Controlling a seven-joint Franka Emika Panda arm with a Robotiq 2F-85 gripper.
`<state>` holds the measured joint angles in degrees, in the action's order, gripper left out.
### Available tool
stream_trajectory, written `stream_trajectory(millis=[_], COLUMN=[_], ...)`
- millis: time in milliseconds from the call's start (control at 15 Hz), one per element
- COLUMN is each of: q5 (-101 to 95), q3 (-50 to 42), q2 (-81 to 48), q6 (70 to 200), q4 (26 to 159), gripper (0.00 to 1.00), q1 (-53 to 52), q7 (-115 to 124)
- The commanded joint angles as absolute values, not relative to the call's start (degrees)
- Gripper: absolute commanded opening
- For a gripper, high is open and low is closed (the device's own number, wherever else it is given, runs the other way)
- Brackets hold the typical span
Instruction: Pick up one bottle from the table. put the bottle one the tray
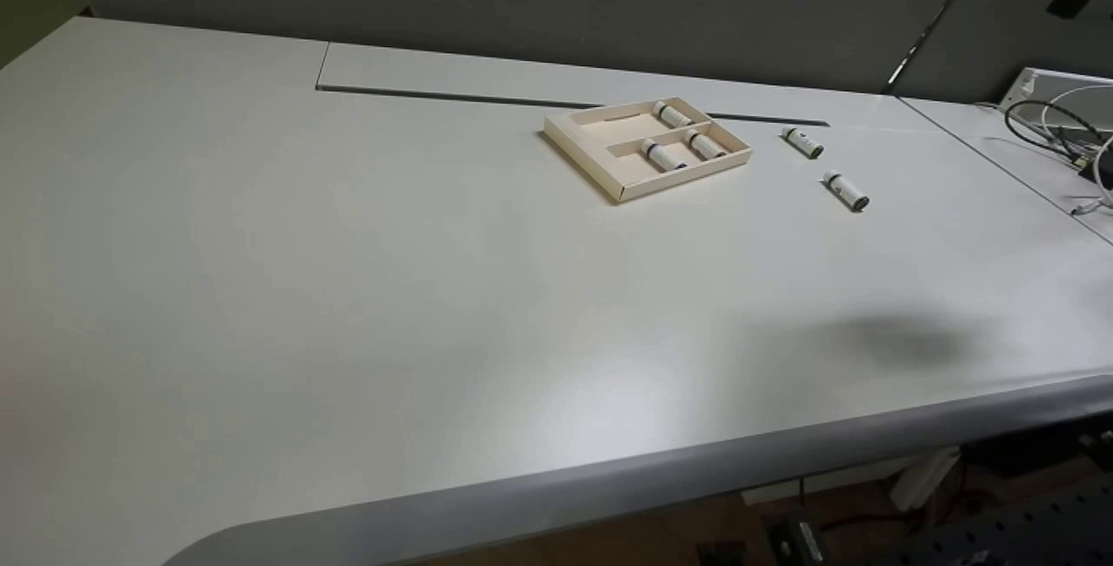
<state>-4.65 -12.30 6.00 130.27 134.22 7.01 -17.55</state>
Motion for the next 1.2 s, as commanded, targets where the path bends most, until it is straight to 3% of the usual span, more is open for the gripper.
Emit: stream_trajectory(millis=[0, 600, 1133], q5=[-1.95, -2.75, -1.95], q3=[-10.74, -8.91, -7.57], q2=[-3.2, -18.9, -18.51], q6=[133.68, 152.28, 152.57], q4=[128.57, 125.1, 126.88], gripper=[1.0, 1.0, 1.0], q1=[7.11, 7.88, 8.63], q7=[-13.81, -10.56, -11.5])
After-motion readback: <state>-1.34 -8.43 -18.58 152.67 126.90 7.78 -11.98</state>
